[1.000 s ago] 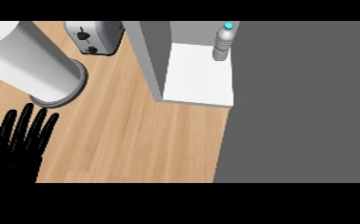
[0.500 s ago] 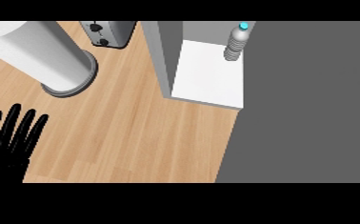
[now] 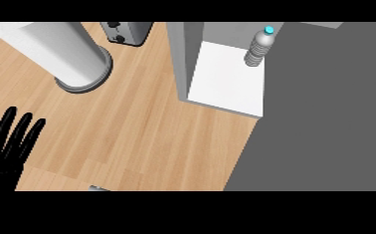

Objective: Pick up the bottled water, place it into the cabinet and close the cabinet

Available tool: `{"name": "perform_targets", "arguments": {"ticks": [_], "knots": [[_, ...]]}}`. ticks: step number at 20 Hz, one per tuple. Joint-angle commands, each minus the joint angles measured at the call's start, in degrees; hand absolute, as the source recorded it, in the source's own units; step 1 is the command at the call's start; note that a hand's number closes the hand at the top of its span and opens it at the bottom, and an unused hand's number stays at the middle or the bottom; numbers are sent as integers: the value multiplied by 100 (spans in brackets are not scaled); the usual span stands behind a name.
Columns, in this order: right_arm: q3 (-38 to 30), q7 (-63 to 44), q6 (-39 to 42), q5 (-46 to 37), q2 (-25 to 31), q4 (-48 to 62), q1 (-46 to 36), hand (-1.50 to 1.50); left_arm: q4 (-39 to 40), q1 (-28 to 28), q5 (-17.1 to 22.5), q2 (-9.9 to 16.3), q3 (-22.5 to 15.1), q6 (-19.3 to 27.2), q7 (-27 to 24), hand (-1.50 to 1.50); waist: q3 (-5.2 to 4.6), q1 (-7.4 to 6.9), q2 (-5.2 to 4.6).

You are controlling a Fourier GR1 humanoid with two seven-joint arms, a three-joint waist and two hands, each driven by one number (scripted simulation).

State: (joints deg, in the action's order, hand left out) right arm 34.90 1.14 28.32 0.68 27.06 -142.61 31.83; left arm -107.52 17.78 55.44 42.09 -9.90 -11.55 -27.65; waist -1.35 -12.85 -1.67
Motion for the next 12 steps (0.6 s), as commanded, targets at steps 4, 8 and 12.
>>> {"name": "perform_targets", "arguments": {"ticks": [4,8,12], "knots": [[633,-636,238,-184,-72,-145,-876,150,31,-32,89,146,126,-117,77,-150,-22,-134,-4],[568,-776,236,-122,-47,-138,-1033,150,105,-33,131,180,185,-160,90,-150,-41,-89,-13],[517,-864,348,-102,48,-108,-1274,150,145,-101,127,177,205,-201,74,-150,-54,-76,-21]]}}
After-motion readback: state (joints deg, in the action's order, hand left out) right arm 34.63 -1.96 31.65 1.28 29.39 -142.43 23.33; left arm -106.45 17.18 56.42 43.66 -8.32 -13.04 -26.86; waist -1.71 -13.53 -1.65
